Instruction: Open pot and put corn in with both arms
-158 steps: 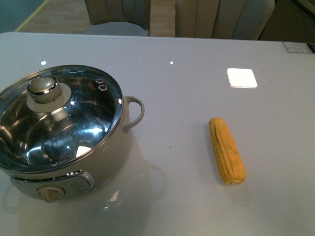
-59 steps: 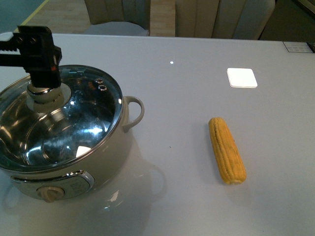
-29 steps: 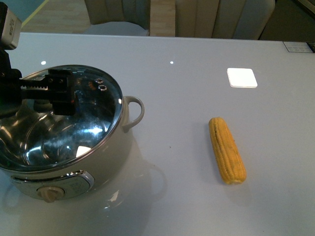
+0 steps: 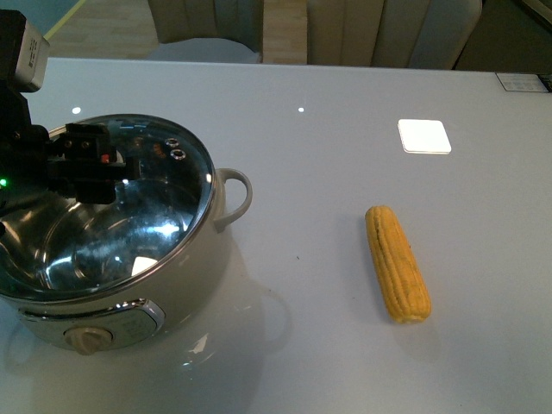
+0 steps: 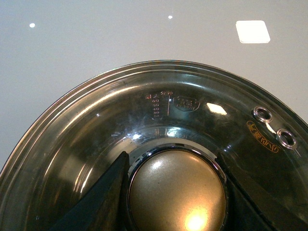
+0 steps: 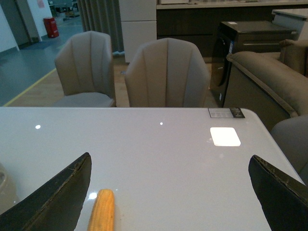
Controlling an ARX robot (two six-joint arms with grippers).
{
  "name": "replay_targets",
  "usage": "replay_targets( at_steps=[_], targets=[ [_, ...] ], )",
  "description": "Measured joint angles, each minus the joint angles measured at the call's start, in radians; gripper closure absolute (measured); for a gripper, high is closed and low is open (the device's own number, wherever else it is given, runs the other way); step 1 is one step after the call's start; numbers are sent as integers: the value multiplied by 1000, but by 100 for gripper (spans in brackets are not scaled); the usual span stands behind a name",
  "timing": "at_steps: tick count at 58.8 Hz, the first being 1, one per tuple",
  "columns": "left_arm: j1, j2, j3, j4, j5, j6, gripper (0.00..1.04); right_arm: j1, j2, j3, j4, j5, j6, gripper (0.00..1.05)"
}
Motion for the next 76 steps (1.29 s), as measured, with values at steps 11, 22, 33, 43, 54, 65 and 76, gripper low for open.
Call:
replay_targets(
  at_steps=[11, 22, 33, 43, 54, 65, 76],
  targets=[
    [-2, -9, 8, -16, -12, 0, 60, 0, 0, 0, 0, 0, 0, 9],
    [4, -47, 25, -68, -11, -6, 60, 0, 0, 0, 0, 0, 0, 9],
    [23, -128, 63, -146, -23, -7, 60, 0, 0, 0, 0, 0, 0, 9],
    [60, -214, 90, -209, -6, -5, 60, 0, 0, 0, 0, 0, 0, 9],
    [178, -301, 93, -245, 51, -8, 60, 0, 0, 0, 0, 0, 0, 9],
    [352, -328, 80, -225, 96, 29, 60, 0, 0, 0, 0, 0, 0, 9],
    [552, -321, 40, -182, 177, 79, 60, 0, 0, 0, 0, 0, 0, 9]
  ],
)
